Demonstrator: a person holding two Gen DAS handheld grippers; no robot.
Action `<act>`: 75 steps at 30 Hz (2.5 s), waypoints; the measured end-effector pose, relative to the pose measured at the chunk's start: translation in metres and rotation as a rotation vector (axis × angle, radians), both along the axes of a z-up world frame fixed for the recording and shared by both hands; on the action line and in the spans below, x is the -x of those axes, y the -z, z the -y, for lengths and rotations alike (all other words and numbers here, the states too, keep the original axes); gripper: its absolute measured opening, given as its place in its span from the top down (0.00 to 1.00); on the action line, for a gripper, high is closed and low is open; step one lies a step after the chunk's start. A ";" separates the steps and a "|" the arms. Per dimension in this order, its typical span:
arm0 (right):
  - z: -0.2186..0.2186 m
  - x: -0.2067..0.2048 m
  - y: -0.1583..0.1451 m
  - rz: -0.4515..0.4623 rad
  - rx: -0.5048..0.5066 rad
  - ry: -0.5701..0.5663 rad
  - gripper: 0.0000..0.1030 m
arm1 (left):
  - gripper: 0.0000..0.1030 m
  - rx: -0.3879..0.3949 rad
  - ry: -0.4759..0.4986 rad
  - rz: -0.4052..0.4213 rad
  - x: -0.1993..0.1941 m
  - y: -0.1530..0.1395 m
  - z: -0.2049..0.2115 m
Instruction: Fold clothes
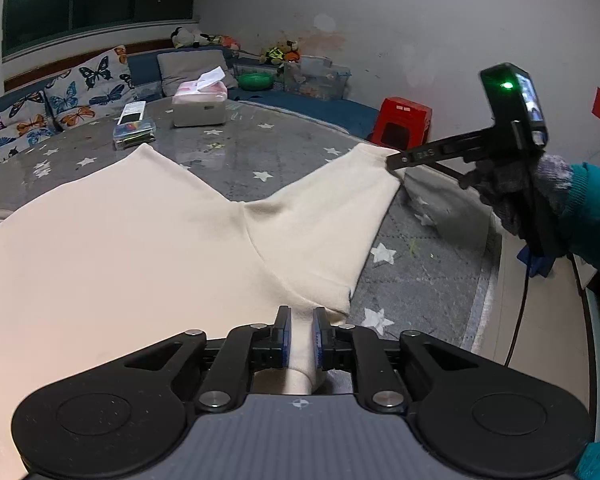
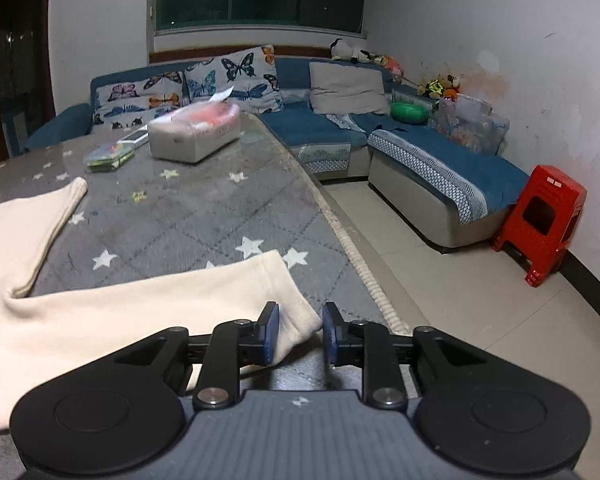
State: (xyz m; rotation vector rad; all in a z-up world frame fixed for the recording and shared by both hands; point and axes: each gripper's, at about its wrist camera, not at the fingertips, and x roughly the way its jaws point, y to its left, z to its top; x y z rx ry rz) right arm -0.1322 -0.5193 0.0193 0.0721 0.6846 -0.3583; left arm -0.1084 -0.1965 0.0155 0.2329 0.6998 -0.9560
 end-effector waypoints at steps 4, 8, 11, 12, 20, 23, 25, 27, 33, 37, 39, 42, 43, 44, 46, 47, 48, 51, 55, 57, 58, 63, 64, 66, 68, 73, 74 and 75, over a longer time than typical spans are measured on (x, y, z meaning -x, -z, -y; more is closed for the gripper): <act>0.005 0.014 -0.005 0.025 -0.072 0.025 0.69 | 0.77 0.017 -0.021 0.002 -0.002 -0.004 -0.003; 0.010 0.017 0.003 0.024 -0.112 0.059 0.68 | 0.74 0.024 -0.032 0.007 -0.004 -0.007 -0.002; 0.016 0.014 0.008 0.056 -0.175 0.083 0.68 | 0.74 0.021 -0.032 0.005 -0.004 -0.006 0.001; 0.017 0.013 0.009 0.067 -0.184 0.086 0.68 | 0.74 0.019 -0.031 0.005 -0.003 -0.006 0.002; 0.011 0.016 0.001 0.138 -0.199 0.075 0.93 | 0.73 -0.001 -0.023 0.005 0.000 0.001 0.008; 0.007 0.023 -0.018 0.178 -0.201 0.049 0.93 | 0.72 -0.005 -0.023 0.021 0.002 0.002 0.009; 0.002 0.027 -0.032 0.198 -0.194 0.023 0.93 | 0.71 0.000 -0.027 0.025 0.004 0.000 0.007; -0.005 0.030 -0.048 0.217 -0.193 -0.011 0.93 | 0.68 0.007 -0.032 0.029 0.006 -0.003 0.003; -0.039 0.035 -0.093 0.267 -0.170 -0.146 0.93 | 0.62 0.042 -0.097 0.055 0.008 -0.016 -0.027; -0.074 0.031 -0.117 0.284 -0.163 -0.269 0.93 | 0.62 0.059 -0.187 0.066 0.006 -0.021 -0.058; -0.092 0.027 -0.125 0.290 -0.165 -0.328 0.93 | 0.62 0.072 -0.236 0.065 0.005 -0.023 -0.075; -0.125 0.016 -0.135 0.293 -0.175 -0.426 0.93 | 0.62 0.086 -0.303 0.063 0.005 -0.023 -0.100; -0.136 0.013 -0.136 0.291 -0.175 -0.456 0.93 | 0.62 0.089 -0.323 0.060 0.005 -0.023 -0.108; -0.147 0.010 -0.137 0.288 -0.175 -0.485 0.93 | 0.62 0.091 -0.344 0.057 0.005 -0.022 -0.116; -0.168 0.001 -0.135 0.276 -0.183 -0.539 0.93 | 0.62 0.094 -0.378 0.050 0.005 -0.019 -0.129; -0.178 -0.003 -0.133 0.269 -0.187 -0.565 0.93 | 0.62 0.096 -0.392 0.046 0.006 -0.018 -0.134; -0.189 -0.007 -0.131 0.260 -0.188 -0.589 0.93 | 0.62 0.097 -0.407 0.043 0.006 -0.017 -0.140; -0.220 -0.017 -0.120 0.216 -0.197 -0.661 0.93 | 0.62 0.105 -0.443 0.033 0.007 -0.014 -0.155; -0.257 -0.027 -0.101 0.151 -0.203 -0.740 0.93 | 0.62 0.119 -0.477 0.021 0.007 -0.012 -0.169; -0.269 -0.032 -0.093 0.124 -0.213 -0.766 0.93 | 0.62 0.124 -0.487 0.017 0.006 -0.011 -0.172; -0.275 -0.033 -0.088 0.111 -0.210 -0.778 0.93 | 0.62 0.125 -0.490 0.016 0.006 -0.011 -0.173; -0.290 -0.036 -0.069 0.046 -0.237 -0.815 0.88 | 0.62 0.129 -0.498 0.018 0.006 -0.011 -0.173; -0.289 -0.035 -0.069 0.041 -0.241 -0.822 0.84 | 0.62 0.129 -0.500 0.019 0.006 -0.012 -0.173; -0.282 -0.029 -0.071 0.038 -0.229 -0.828 0.80 | 0.62 0.131 -0.503 0.023 0.005 -0.014 -0.174; -0.272 -0.025 -0.072 0.032 -0.211 -0.823 0.80 | 0.62 0.135 -0.507 0.024 0.004 -0.016 -0.175; -0.223 -0.020 -0.058 -0.043 -0.153 -0.712 0.80 | 0.62 0.147 -0.486 0.036 0.002 -0.023 -0.167; -0.213 -0.018 -0.053 -0.059 -0.153 -0.684 0.80 | 0.62 0.148 -0.476 0.038 0.001 -0.023 -0.163; -0.203 -0.017 -0.048 -0.075 -0.153 -0.657 0.80 | 0.62 0.147 -0.465 0.038 0.000 -0.024 -0.159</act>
